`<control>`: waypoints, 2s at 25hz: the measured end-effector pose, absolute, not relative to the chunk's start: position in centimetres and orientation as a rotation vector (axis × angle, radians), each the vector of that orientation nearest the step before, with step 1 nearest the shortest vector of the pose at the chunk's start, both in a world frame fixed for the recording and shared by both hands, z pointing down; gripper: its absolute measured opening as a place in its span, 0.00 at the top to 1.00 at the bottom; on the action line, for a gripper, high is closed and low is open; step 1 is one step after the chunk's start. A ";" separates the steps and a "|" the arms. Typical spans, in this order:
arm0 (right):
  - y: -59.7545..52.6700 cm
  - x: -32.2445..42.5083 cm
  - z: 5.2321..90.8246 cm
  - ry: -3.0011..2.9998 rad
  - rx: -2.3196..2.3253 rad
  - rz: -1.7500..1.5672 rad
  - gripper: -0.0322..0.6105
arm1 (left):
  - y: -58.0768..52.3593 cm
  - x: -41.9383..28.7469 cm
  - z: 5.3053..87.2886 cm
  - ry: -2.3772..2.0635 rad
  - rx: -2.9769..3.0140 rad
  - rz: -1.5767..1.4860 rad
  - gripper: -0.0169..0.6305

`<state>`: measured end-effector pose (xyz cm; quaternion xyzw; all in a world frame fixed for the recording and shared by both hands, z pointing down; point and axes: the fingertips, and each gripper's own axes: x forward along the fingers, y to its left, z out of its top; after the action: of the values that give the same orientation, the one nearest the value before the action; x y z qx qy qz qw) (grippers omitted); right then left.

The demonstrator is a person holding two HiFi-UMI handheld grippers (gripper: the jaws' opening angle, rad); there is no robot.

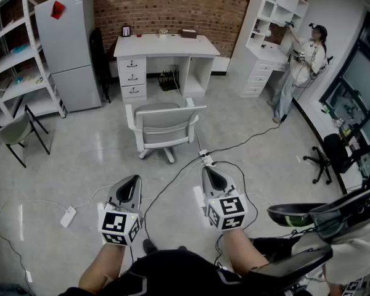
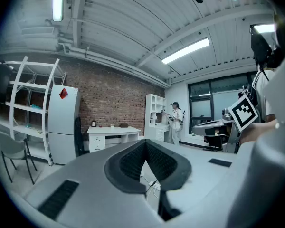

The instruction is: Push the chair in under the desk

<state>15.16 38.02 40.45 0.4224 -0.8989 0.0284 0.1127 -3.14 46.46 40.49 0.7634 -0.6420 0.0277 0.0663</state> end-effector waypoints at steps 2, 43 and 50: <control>37.9 15.1 40.5 -2.638 1.244 0.082 0.94 | 46.4 -3.3 40.6 -1.941 2.301 0.085 0.96; 31.9 6.9 42.7 -2.638 1.232 0.096 0.94 | 40.9 -10.1 42.9 -1.868 2.363 0.100 0.96; 25.3 6.8 42.1 -2.667 1.193 0.102 0.94 | 35.0 -10.0 42.5 -1.890 2.345 0.138 0.96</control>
<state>6.83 25.29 42.14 0.4057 -0.9068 0.0346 0.1089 -10.02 34.96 42.51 0.7763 -0.6256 0.0456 0.0632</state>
